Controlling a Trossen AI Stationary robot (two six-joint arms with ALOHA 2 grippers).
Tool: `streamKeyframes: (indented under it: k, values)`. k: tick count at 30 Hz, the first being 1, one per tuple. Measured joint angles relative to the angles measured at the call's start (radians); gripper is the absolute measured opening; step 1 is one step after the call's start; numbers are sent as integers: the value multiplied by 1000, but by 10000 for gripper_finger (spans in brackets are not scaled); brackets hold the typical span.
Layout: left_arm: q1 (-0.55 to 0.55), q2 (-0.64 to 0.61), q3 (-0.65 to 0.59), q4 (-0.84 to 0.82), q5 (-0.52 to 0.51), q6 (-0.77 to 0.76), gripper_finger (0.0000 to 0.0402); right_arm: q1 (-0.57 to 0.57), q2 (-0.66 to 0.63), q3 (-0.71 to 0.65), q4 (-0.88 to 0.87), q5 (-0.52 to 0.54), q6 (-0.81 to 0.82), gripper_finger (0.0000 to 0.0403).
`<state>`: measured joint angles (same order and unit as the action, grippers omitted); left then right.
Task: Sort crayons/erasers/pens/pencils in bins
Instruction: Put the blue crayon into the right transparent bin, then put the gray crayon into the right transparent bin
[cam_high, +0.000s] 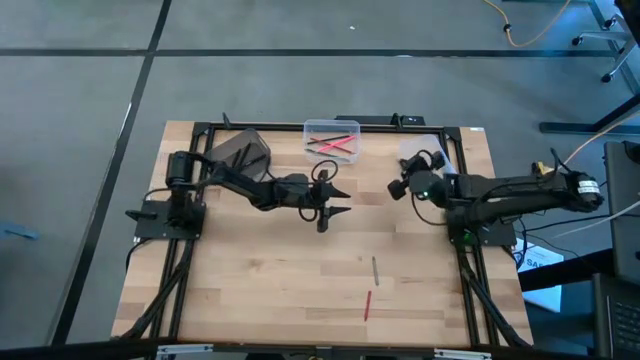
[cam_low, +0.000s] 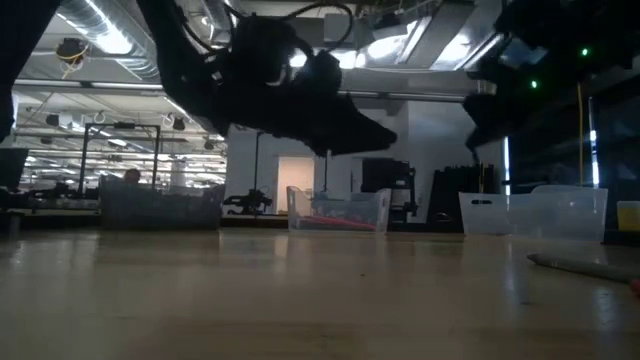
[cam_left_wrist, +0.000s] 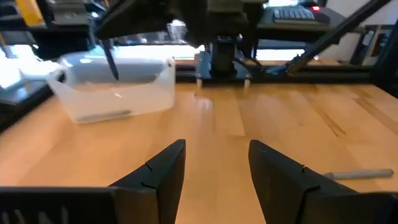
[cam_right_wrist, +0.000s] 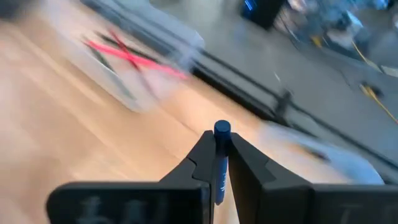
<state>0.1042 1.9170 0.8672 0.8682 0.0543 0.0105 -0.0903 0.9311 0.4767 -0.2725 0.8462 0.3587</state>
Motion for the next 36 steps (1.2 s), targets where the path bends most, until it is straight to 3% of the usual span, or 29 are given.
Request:
streamKeyframes:
  k: [8, 16, 21, 30, 36]
  values:
    - [-9, 115, 121, -61, 57, 0, 169, -148, 5, 0, -203, -14, 138, 34]
    - [-43, 203, 215, -95, 129, 2, 174, -262, 16, 0, -280, -128, 187, 36]
    - [-72, 253, 270, -157, 155, 65, 190, -311, 18, 0, -295, -181, 185, 64]
    - [-117, 266, 374, -308, 154, 202, 219, -307, 16, 0, -249, -158, 121, 152]
    - [-143, 359, 503, -447, 164, 282, 220, -205, -29, 0, -88, -107, 6, 164]
